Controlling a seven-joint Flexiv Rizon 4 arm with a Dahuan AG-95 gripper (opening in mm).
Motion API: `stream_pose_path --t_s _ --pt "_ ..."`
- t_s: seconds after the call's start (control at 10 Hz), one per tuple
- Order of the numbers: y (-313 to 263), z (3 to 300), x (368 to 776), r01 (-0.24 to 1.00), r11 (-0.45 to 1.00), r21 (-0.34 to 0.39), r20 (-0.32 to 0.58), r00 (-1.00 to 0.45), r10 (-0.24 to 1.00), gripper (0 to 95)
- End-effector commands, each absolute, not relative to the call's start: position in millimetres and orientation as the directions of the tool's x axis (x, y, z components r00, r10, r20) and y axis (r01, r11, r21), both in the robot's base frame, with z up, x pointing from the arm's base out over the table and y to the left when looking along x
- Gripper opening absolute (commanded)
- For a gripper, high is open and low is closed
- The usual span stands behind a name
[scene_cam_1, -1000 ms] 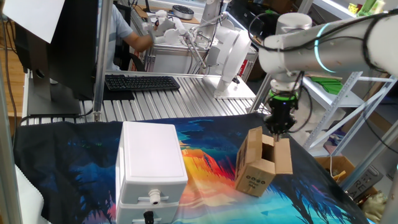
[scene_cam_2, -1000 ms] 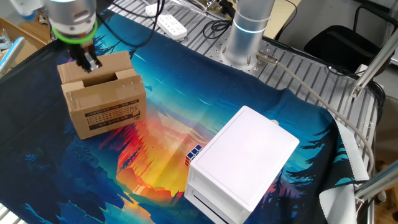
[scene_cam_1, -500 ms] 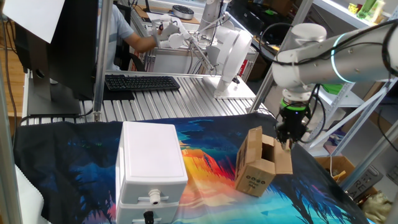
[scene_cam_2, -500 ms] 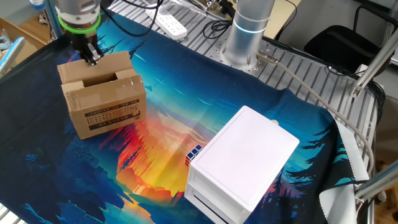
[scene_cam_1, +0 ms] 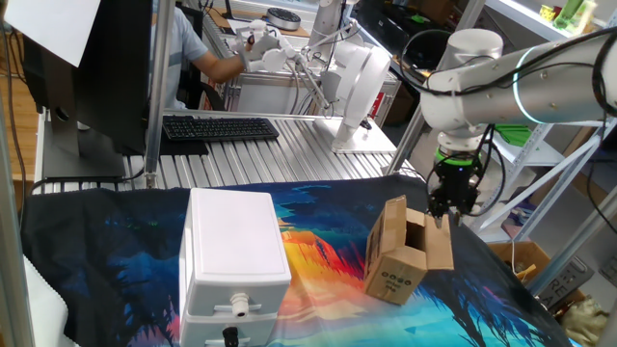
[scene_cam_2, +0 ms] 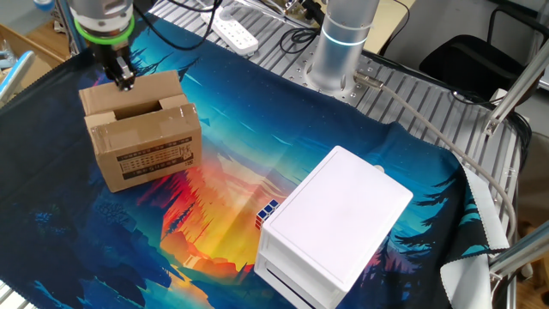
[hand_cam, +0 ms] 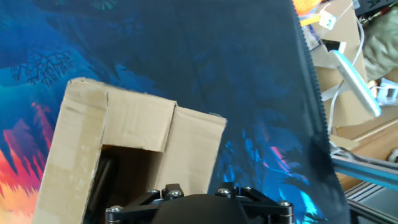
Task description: Cover the box
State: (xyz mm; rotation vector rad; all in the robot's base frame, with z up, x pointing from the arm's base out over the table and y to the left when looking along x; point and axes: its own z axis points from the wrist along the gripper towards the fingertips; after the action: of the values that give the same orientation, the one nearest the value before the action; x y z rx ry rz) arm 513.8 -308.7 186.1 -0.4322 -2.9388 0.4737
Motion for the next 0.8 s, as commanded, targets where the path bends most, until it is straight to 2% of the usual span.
stream_pose_path --t_s 0.1,0.2,0.3,0.4,0.6,0.8 --pt "-309.7 185.4 518.2 0.302 0.917 -0.26 0.095 -0.937 0.335 19.0" --pt "-309.7 185.4 518.2 0.356 0.917 -0.183 0.094 -0.922 0.376 19.0" --pt "-309.7 185.4 518.2 0.383 0.913 -0.139 0.097 -0.913 0.397 0.0" --pt "-309.7 185.4 518.2 0.383 0.915 -0.129 0.092 -0.914 0.395 19.0" --pt "-309.7 185.4 518.2 0.425 0.897 -0.119 0.081 -0.896 0.436 19.0" --pt "-309.7 185.4 518.2 0.445 0.892 -0.08 0.087 -0.888 0.451 19.0"
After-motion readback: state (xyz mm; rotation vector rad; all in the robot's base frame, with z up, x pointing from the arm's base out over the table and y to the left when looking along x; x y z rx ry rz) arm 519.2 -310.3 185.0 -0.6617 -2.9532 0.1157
